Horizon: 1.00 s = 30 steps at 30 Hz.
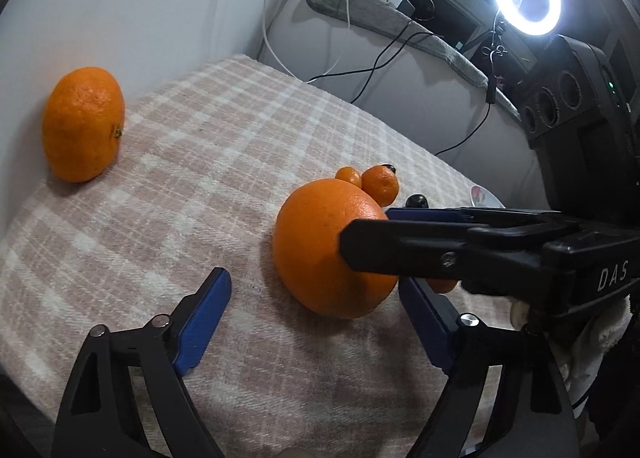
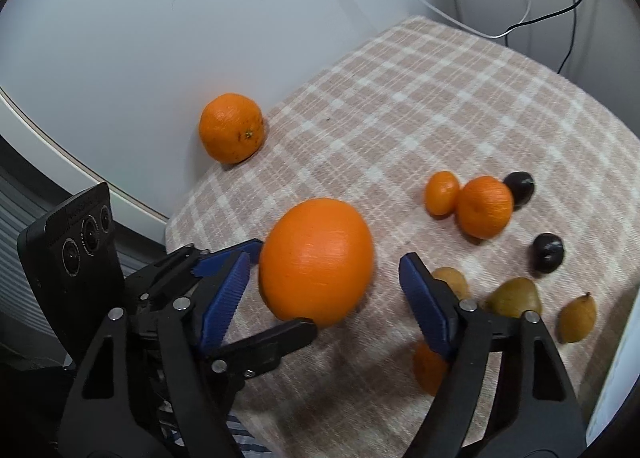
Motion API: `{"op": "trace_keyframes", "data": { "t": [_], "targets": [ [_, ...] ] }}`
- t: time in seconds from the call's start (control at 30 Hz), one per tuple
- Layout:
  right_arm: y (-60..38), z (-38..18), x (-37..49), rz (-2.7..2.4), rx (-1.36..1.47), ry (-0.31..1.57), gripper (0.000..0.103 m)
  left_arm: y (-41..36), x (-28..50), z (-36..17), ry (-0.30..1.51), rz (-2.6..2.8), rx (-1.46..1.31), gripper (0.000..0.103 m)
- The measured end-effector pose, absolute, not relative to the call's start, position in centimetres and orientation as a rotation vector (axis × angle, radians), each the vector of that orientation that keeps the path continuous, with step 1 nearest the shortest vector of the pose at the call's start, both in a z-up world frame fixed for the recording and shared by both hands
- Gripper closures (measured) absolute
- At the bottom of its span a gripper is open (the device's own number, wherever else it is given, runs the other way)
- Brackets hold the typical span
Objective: Organize fruits
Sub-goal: 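Move the right tool to the large orange and close its fingers on it, then carry the large orange with the right tool over the white plate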
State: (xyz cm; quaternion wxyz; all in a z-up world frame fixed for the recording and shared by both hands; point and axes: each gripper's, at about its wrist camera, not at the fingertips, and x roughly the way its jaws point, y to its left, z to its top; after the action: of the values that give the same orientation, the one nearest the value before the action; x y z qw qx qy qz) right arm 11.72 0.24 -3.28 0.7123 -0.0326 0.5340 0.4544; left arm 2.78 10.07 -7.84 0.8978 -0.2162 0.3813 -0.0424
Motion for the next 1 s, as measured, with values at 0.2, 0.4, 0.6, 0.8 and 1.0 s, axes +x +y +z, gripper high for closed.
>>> {"op": "trace_keyframes", "data": {
  "t": [0.2, 0.4, 0.6, 0.8, 1.0],
  "targets": [
    [1.1, -3.8, 11.8, 1.028, -0.078, 1.218, 0.026, 9.8, 3.1, -7.8, 0.792, -0.106, -0.453, 0.025],
    [1.2, -4.5, 12.1, 1.029, -0.070, 1.250, 0.033, 9.7, 3.3, -7.9, 0.793, -0.126, -0.461, 0.035],
    [1.3, -4.6, 12.1, 1.020, -0.055, 1.249, 0.033, 9.3, 3.4, -7.6, 0.794, -0.124, -0.436, 0.037],
    [1.1, -3.8, 11.7, 1.021, -0.044, 1.236, 0.033, 9.0, 3.2, -6.9, 0.782, -0.112, -0.409, 0.037],
    [0.2, -2.5, 11.3, 1.027, -0.023, 1.215, 0.034, 8.4, 3.0, -5.6, 0.756, -0.111, -0.381, 0.037]
  ]
}}
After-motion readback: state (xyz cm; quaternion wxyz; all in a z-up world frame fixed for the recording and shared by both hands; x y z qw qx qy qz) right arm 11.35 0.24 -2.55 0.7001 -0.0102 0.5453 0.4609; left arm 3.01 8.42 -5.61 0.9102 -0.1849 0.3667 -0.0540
